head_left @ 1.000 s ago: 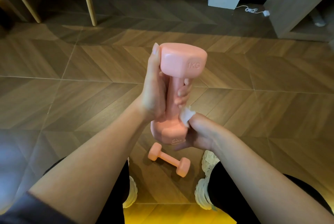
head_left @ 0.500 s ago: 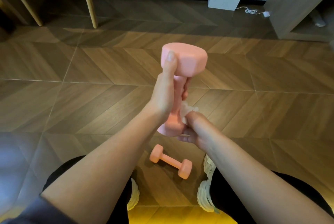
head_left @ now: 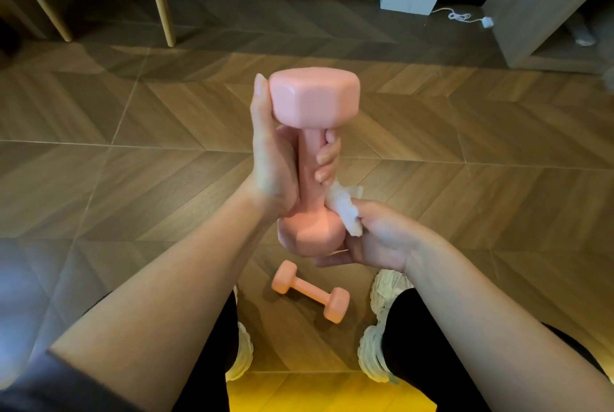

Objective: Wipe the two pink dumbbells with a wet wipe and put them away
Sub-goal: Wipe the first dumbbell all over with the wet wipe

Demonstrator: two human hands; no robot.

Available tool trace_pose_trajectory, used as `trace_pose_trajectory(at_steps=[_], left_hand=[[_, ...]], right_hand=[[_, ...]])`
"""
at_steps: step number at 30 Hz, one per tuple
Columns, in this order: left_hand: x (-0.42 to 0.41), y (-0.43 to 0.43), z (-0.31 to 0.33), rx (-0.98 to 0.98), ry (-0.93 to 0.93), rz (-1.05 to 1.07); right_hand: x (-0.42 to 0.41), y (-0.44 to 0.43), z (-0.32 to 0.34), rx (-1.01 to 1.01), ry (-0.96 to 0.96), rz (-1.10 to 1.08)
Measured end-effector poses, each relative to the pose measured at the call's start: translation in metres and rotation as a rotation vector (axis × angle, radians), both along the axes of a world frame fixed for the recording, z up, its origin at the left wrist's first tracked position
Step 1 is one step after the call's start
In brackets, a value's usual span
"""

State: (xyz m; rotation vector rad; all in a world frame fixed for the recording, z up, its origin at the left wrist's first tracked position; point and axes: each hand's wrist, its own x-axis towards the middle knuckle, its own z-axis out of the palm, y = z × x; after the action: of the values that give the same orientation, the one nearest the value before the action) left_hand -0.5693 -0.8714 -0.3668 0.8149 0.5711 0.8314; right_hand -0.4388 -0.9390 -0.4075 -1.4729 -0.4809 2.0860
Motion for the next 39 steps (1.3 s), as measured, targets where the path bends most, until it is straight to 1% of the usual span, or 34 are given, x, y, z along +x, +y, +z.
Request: trace_pose_trajectory(at_steps=[1, 4, 5, 6, 9, 10, 14, 17, 20, 22, 23, 25, 27, 29, 31, 32, 34, 36, 39], left_hand=[[-0.001, -0.001, 0.000, -0.002, -0.005, -0.001], [0.008, -0.009, 0.000, 0.013, 0.026, -0.008], [0.011, -0.011, 0.001, 0.018, 0.037, -0.017], [0.012, -0.012, 0.001, 0.022, 0.032, -0.030], [0.006, -0.006, 0.003, 0.024, -0.030, -0.049], [0.003, -0.005, 0.004, 0.025, -0.043, -0.052], [0.005, -0.009, 0.005, 0.025, -0.024, -0.061], [0.008, -0.007, 0.005, 0.068, 0.102, -0.048], [0.008, 0.000, 0.002, 0.134, 0.289, 0.083], [0.010, 0.002, -0.001, 0.109, 0.357, 0.165], [0.010, 0.001, -0.001, 0.085, 0.353, 0.189], [0.011, -0.002, 0.001, 0.061, 0.284, 0.191], [0.013, -0.008, 0.005, 0.063, 0.196, 0.135], [0.015, -0.014, 0.007, 0.058, 0.166, 0.068], [0.015, -0.014, 0.006, 0.035, 0.162, 0.041], [0.014, -0.012, 0.005, 0.015, 0.160, 0.041], [0.011, -0.008, 0.003, -0.049, 0.155, 0.052], [0.006, -0.005, 0.002, -0.131, 0.156, 0.068], [0.002, -0.002, 0.003, -0.180, 0.157, 0.085]], right_hand=[[-0.001, 0.000, -0.002, 0.000, -0.025, 0.005], [-0.014, 0.002, -0.001, -0.010, -0.246, 0.040], [-0.015, 0.002, 0.000, -0.020, -0.270, 0.047], [-0.014, 0.002, 0.001, -0.028, -0.257, 0.049], [-0.003, -0.001, 0.002, -0.004, -0.095, 0.066], [-0.003, -0.002, 0.002, -0.007, -0.069, 0.054], [-0.016, -0.002, 0.007, -0.026, -0.144, 0.029], [-0.021, -0.002, 0.006, 0.024, -0.206, -0.045], [-0.021, 0.000, 0.002, 0.007, -0.264, -0.187], [-0.019, 0.002, 0.000, -0.005, -0.304, -0.219], [-0.019, 0.002, -0.002, -0.012, -0.322, -0.207], [-0.022, 0.003, -0.004, -0.025, -0.349, -0.148], [-0.026, 0.004, -0.005, -0.050, -0.362, -0.099], [-0.027, 0.004, -0.004, -0.051, -0.400, -0.062], [-0.024, 0.004, -0.003, 0.006, -0.504, -0.078], [-0.021, 0.004, -0.004, 0.061, -0.557, -0.138], [-0.011, 0.004, -0.005, 0.207, -0.597, -0.325], [0.000, 0.003, -0.001, 0.352, -0.657, -0.455], [0.007, 0.001, 0.000, 0.560, -0.840, -0.488]])
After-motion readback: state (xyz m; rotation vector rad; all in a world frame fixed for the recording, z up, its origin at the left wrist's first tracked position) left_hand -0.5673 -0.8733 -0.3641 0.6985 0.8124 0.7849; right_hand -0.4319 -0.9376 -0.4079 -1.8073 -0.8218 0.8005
